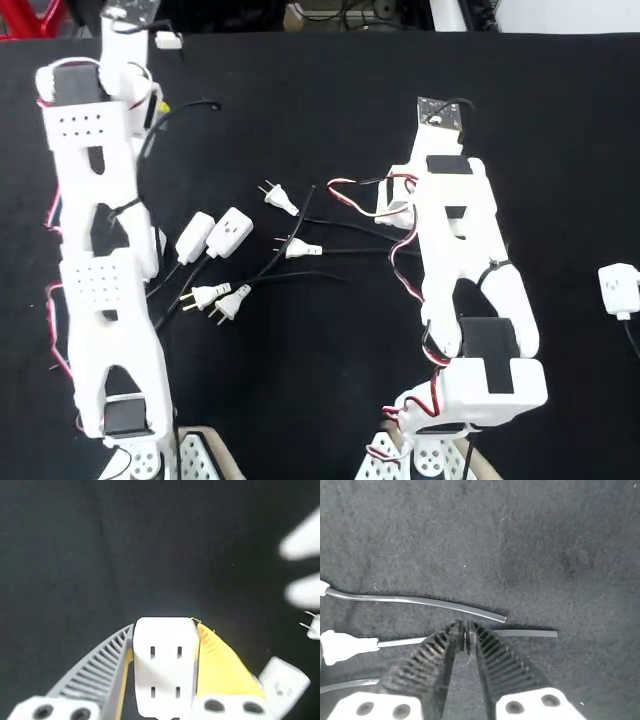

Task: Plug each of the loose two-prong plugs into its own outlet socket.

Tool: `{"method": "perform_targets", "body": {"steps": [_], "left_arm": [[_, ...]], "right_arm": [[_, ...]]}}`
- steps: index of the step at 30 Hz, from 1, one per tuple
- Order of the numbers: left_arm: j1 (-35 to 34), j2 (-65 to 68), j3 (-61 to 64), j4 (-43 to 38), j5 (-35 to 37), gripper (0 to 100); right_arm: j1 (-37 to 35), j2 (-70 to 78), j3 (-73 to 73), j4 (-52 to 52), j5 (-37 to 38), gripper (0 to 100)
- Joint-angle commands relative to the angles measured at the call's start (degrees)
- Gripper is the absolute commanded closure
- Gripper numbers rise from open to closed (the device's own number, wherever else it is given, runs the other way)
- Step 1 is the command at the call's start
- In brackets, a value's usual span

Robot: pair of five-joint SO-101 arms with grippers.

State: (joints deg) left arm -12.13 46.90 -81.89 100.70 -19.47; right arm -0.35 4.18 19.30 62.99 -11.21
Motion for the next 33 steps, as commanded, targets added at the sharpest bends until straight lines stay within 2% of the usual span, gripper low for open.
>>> {"method": "perform_targets", "body": {"steps": [1, 5, 12, 16, 22, 27, 33], "left_arm": [[0.1, -19.8, 18.5, 0.4, -0.3, 97], [3.2, -37.8, 40.9, 0.4, -1.1, 97], [11.7, -60.7, 74.2, -0.1, -8.9, 97], [17.1, -62.2, 92.9, -3.7, -12.0, 97], [21.1, -62.9, 114.9, -19.3, -12.0, 97], [23.9, -62.9, 125.2, -26.5, -12.0, 97], [24.0, -62.9, 131.0, -32.8, -11.6, 97]], "right_arm": [[1.4, -0.2, -2.9, -0.9, -0.3, 98.7], [1.4, -0.2, -2.9, -0.9, -0.2, 98.7], [1.6, -0.2, -2.9, -0.9, -0.2, 98.7], [1.6, -0.2, -2.9, -0.9, -0.2, 98.7], [2.1, -0.2, -2.9, -0.9, -0.2, 98.7], [2.5, -0.3, -3.0, -0.9, -0.2, 98.6], [2.5, -0.3, -3.0, -0.8, -0.6, 98.6]]}}
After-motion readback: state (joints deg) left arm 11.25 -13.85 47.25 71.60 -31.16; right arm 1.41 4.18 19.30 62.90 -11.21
